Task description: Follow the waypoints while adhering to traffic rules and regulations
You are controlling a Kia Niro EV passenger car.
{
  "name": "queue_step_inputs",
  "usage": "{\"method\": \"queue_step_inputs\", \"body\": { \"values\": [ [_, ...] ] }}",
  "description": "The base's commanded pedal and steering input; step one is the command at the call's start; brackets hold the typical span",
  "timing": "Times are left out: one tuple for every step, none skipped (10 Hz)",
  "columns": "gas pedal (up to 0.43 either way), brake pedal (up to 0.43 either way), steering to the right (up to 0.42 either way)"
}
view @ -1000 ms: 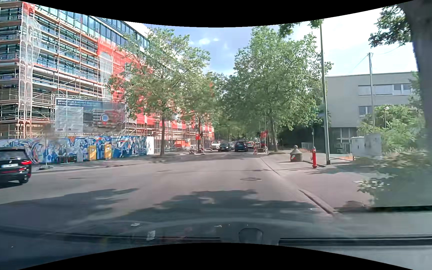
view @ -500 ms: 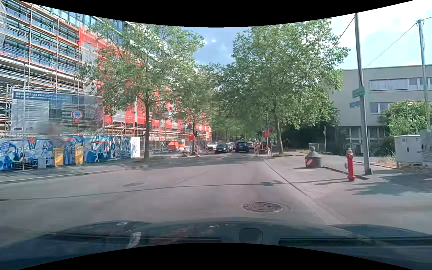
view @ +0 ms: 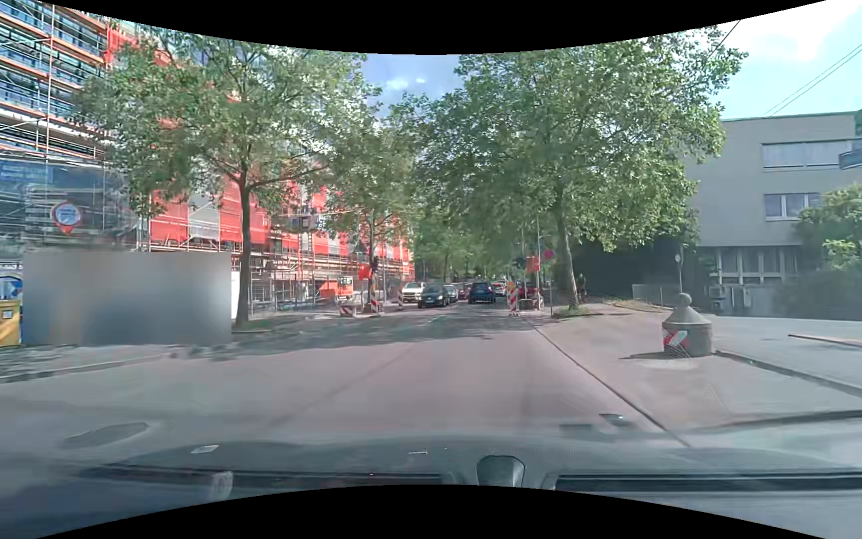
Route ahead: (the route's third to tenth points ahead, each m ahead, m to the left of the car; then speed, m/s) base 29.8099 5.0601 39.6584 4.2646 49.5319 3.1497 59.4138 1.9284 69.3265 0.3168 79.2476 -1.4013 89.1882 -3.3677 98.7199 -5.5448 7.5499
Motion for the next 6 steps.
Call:
{"method": "queue_step_inputs", "body": {
  "values": [
    [0.079, 0.0, 0.014],
    [0.079, 0.0, 0.014],
    [0.079, 0.0, 0.013],
    [0.079, 0.0, 0.013],
    [0.079, 0.0, 0.012],
    [0.079, 0.0, 0.011]
  ]
}}
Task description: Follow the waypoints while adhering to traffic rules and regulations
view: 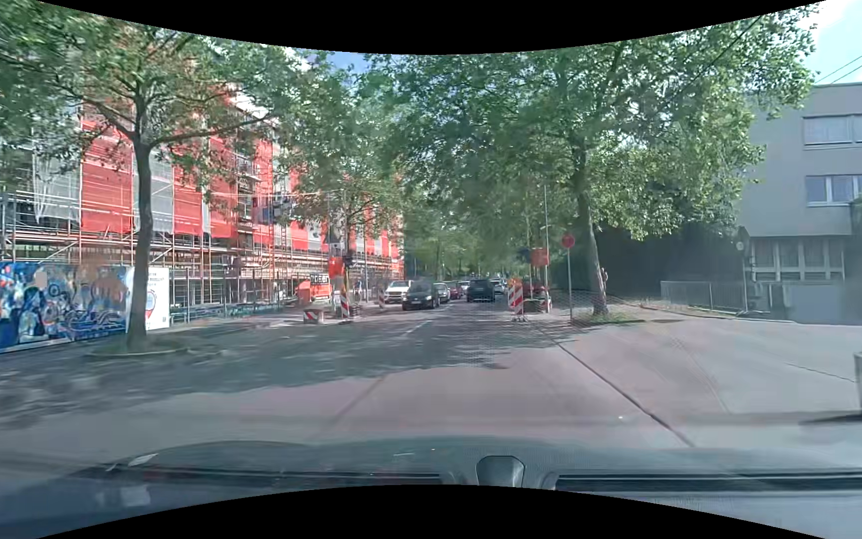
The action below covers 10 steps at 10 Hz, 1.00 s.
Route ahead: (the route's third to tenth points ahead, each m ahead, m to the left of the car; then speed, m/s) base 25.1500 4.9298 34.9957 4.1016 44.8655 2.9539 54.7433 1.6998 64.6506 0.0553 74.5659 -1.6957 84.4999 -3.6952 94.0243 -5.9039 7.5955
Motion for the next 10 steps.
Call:
{"method": "queue_step_inputs", "body": {
  "values": [
    [0.079, 0.0, 0.01],
    [0.079, 0.0, 0.009],
    [0.079, 0.0, 0.008],
    [0.079, 0.0, 0.008],
    [0.079, 0.0, 0.006],
    [0.079, 0.0, 0.006],
    [0.079, 0.0, 0.004],
    [0.079, 0.0, 0.003],
    [0.079, 0.0, 0.0],
    [0.079, 0.0, 0.0]
  ]
}}
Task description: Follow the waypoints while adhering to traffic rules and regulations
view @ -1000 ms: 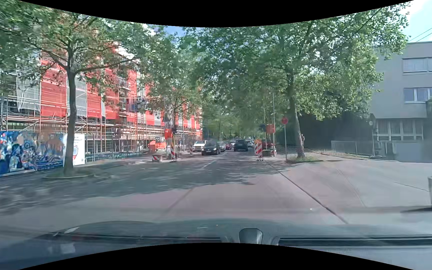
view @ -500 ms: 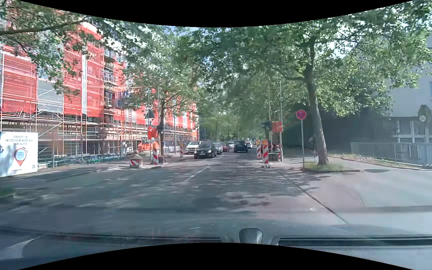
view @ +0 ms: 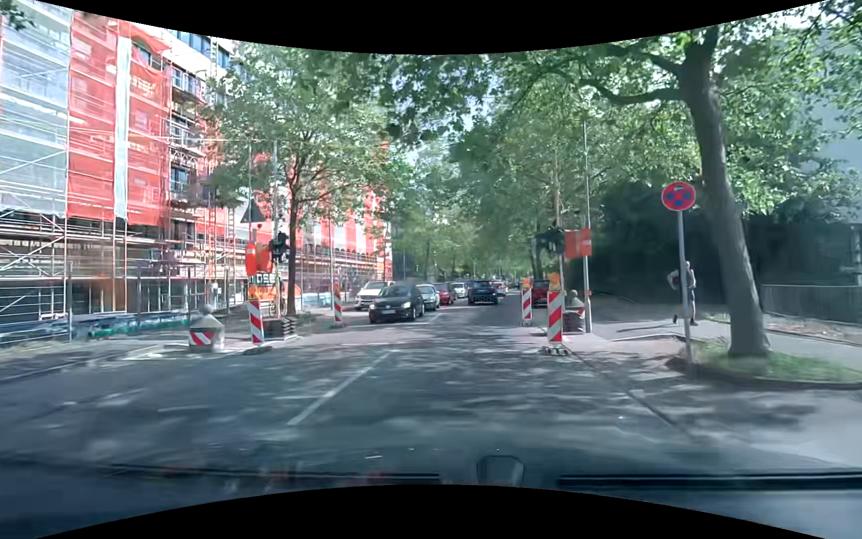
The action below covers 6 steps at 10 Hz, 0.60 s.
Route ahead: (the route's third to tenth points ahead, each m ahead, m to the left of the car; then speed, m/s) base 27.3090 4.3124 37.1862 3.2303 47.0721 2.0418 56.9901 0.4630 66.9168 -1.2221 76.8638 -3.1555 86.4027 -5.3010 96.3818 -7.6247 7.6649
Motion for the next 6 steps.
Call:
{"method": "queue_step_inputs", "body": {
  "values": [
    [0.079, 0.0, 0.0],
    [0.079, 0.0, 0.0],
    [0.079, 0.0, 0.0],
    [0.079, 0.0, 0.0],
    [0.079, 0.0, 0.0],
    [0.079, 0.0, 0.002]
  ]
}}
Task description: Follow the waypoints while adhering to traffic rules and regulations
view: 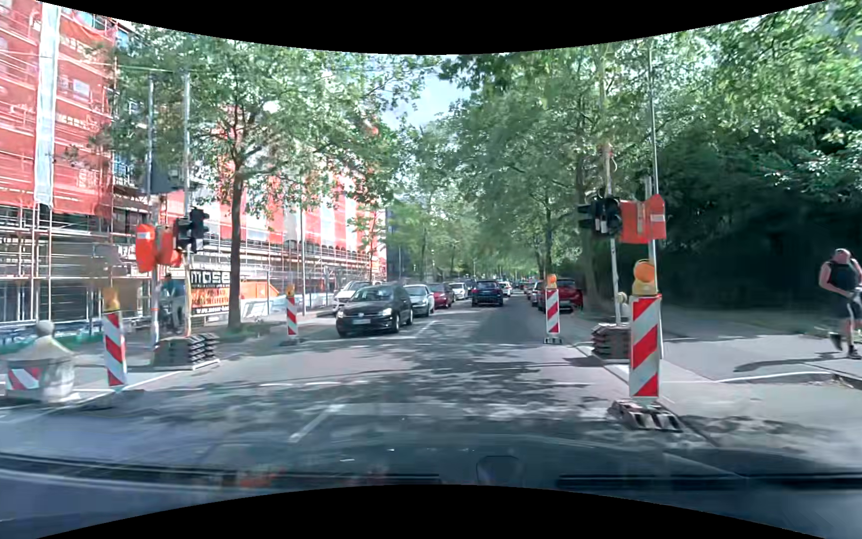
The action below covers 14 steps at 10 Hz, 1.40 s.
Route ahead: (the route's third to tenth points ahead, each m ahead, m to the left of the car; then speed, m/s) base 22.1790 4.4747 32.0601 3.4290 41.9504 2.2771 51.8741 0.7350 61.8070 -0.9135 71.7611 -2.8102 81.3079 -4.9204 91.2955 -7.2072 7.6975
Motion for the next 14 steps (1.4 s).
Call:
{"method": "queue_step_inputs", "body": {
  "values": [
    [0.079, 0.0, 0.003],
    [0.079, 0.0, 0.004],
    [0.079, 0.0, 0.009],
    [0.079, 0.0, 0.017],
    [0.067, 0.0, 0.026],
    [0.059, 0.0, 0.031],
    [0.047, 0.0, 0.035],
    [0.039, 0.0, 0.036],
    [0.02, 0.0, 0.035],
    [0.008, 0.0, 0.035],
    [0.0, 0.0, 0.035],
    [0.0, 0.0, 0.035],
    [0.0, 0.0, 0.034],
    [0.0, 0.0, 0.031]
  ]
}}
